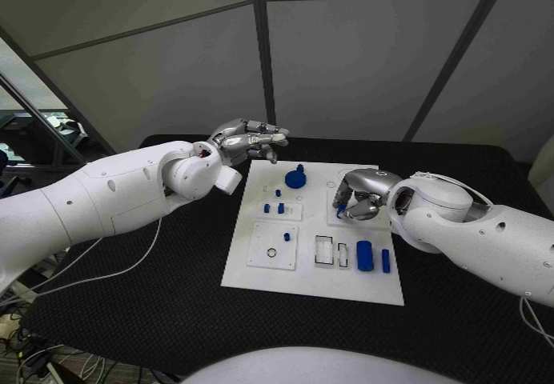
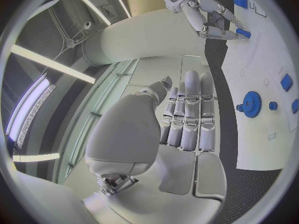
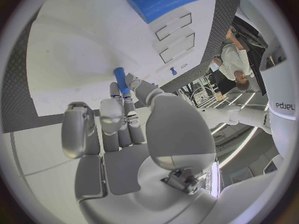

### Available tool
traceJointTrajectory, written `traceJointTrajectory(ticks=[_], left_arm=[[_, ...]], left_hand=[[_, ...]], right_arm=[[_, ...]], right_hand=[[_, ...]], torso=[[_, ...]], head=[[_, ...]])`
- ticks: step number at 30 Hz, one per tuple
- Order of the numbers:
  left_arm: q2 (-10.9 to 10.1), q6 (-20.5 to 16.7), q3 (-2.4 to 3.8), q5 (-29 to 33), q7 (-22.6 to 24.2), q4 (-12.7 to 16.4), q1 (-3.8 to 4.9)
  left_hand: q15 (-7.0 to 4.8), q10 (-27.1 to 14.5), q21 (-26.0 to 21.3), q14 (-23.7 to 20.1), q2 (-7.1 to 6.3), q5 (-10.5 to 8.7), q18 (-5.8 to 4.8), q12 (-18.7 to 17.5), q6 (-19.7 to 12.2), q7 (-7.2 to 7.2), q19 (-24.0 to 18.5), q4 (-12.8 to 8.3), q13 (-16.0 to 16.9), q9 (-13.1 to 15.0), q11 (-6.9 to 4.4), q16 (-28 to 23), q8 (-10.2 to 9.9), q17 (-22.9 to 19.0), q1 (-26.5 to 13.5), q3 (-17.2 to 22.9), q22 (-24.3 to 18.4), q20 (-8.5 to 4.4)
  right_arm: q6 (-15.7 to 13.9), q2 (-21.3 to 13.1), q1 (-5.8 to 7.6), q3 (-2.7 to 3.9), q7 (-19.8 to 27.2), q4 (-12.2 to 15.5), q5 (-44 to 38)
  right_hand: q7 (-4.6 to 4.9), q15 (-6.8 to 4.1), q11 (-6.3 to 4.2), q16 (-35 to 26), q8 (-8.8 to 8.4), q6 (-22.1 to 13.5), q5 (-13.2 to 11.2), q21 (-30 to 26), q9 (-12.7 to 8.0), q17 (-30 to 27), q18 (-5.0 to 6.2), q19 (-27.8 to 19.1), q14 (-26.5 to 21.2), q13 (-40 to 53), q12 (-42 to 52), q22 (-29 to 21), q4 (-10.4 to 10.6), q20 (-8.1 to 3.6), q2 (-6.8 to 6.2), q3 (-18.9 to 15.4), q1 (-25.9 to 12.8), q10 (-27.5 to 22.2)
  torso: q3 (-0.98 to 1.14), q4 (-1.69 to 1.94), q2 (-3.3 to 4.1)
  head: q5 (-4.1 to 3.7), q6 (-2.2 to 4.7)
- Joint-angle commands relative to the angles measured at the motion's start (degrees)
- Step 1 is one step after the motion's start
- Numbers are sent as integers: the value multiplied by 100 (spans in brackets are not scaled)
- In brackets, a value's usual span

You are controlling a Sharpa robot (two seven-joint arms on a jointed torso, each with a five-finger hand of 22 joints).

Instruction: Assemble the parts on the task board

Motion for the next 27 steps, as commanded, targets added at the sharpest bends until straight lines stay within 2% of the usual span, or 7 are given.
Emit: traceJointTrajectory(ticks=[1, 6, 13, 17, 22, 24, 27], left_arm=[[4, 65, 4, 0, 16, -1, 12], [3, 66, 4, 0, 10, -3, 12], [-1, 67, 4, 0, -9, -7, 12], [2, 73, 4, 0, -12, -10, 11], [9, 79, 4, 0, -12, -20, 10], [10, 79, 4, 0, -13, -23, 10], [14, 80, 3, 0, -12, -27, 10]], left_hand=[[4, -42, -38, -45, 27, -28, -76, -31, -15, 9, -38, -36, 5, 5, -8, -35, -21, -6, -20, -6, -6, 1], [6, -41, -51, -52, 35, -31, -76, -30, -12, 10, -43, -37, 12, 9, -7, -48, -22, -11, -20, -6, -12, 3], [6, -41, -51, -52, 35, -31, -76, -30, -12, 10, -43, -37, 12, 9, -7, -48, -22, -11, -20, -6, -12, 3], [6, -41, -51, -52, 35, -31, -76, -30, -12, 10, -43, -37, 12, 9, -7, -48, -22, -11, -20, -6, -12, 3], [7, -43, -55, -54, 37, -32, -76, -31, -13, 13, -44, -36, 13, 9, -6, -53, -23, -13, -22, -7, -14, 4], [7, -43, -55, -54, 37, -32, -76, -31, -13, 13, -44, -36, 13, 9, -6, -53, -23, -13, -22, -7, -14, 4], [7, -43, -55, -54, 37, -32, -76, -31, -13, 13, -44, -36, 13, 9, -6, -53, -23, -13, -22, -7, -14, 4]], right_arm=[[174, 13, 10, 1, -32, -3, -27], [152, 25, 9, 0, -106, -7, -146], [74, 6, 7, 0, -200, 6, -259], [-219, -33, 1, 1, -131, 88, -288], [-713, -163, -4, 4, 0, 326, -301], [-848, -241, -3, 7, 23, 448, -298], [-996, -358, -1, 13, 44, 647, -264]], right_hand=[[-21, -42, -46, 62, 32, 104, -18, 53, 14, 52, -88, 56, 23, 11, 23, 298, 21, -27, 71, 80, -7, 141], [-100, -128, -145, 150, 100, 338, -20, 191, 65, 147, -128, 140, 38, 48, 44, 464, 11, -107, 192, 197, 68, 447], [-108, -147, -164, 181, 86, 368, -4, 267, 74, 175, -152, 187, 40, 53, 9, 558, -42, -135, 193, 236, 120, 512], [-110, -158, -175, 201, 75, 388, 37, 316, 79, 193, -167, 216, 40, 65, 0, 618, -86, -148, 205, 273, 173, 583], [-108, -164, -178, 233, 52, 421, 225, 383, 87, 218, -188, 255, 40, 76, -44, 700, -154, -161, 201, 329, 218, 650], [-108, -164, -178, 239, 47, 424, 245, 410, 88, 225, -196, 272, 41, 78, -53, 733, -164, -162, 199, 337, 223, 658], [-108, -164, -178, 243, 41, 425, 260, 420, 88, 226, -199, 278, 41, 79, -61, 745, -176, -162, 193, 344, 229, 662]], torso=[[-1, -5, 1], [0, 0, -1], [-1, 2, -2], [5, -5, -2], [7, -8, -11], [-4, -1, -13], [-8, 1, -14]], head=[[2, -1], [2, -19], [1, -28], [8, -28], [10, -20], [3, -12], [3, -6]])
